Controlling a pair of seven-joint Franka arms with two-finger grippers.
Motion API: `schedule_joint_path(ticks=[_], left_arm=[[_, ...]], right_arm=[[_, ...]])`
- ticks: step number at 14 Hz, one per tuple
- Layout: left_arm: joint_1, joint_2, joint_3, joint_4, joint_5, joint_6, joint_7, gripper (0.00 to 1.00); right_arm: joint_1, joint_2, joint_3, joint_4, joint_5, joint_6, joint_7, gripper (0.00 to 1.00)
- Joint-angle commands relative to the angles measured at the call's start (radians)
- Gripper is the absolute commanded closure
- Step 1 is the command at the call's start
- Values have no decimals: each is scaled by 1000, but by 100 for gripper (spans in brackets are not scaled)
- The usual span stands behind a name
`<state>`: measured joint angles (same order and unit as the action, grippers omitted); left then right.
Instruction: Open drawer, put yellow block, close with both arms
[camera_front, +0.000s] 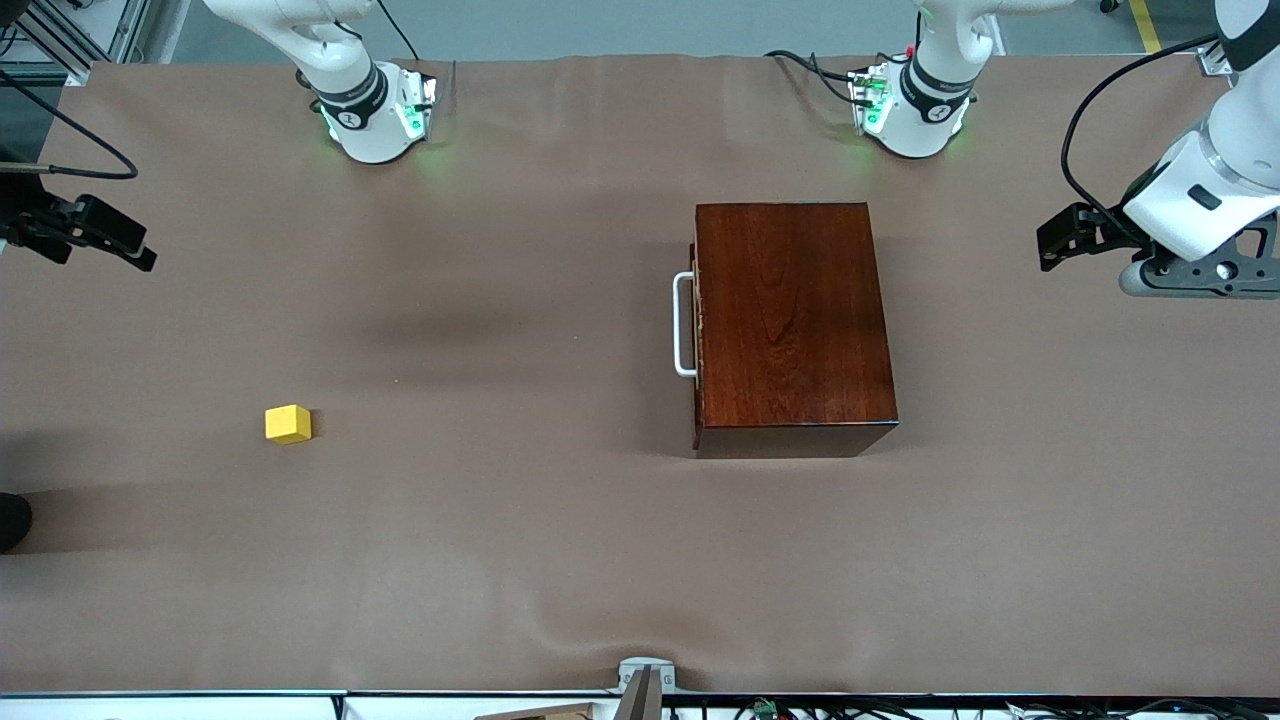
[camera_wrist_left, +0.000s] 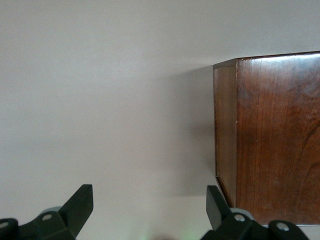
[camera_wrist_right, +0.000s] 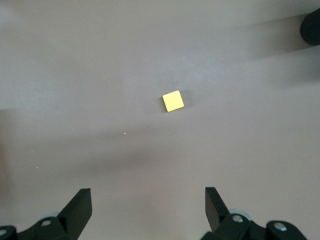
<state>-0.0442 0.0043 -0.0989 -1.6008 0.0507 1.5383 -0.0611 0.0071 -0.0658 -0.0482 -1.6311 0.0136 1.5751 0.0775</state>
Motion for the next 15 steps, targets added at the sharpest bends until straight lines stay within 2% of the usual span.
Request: schedule_joint_path(ticks=[1,13,15], left_arm=[[9,-18,-8,-18,6,6,7,0],[0,16,-4,18,-20,-3,-29,0],[-8,17,-7,19,-32,-1,-83,0]], right_arm=[[7,-16,-2,-6,-1,-3,7,0],[8,-16,-2,-6,-1,-4,7,0],[8,-16,-2,-6,-1,-3,7,0]])
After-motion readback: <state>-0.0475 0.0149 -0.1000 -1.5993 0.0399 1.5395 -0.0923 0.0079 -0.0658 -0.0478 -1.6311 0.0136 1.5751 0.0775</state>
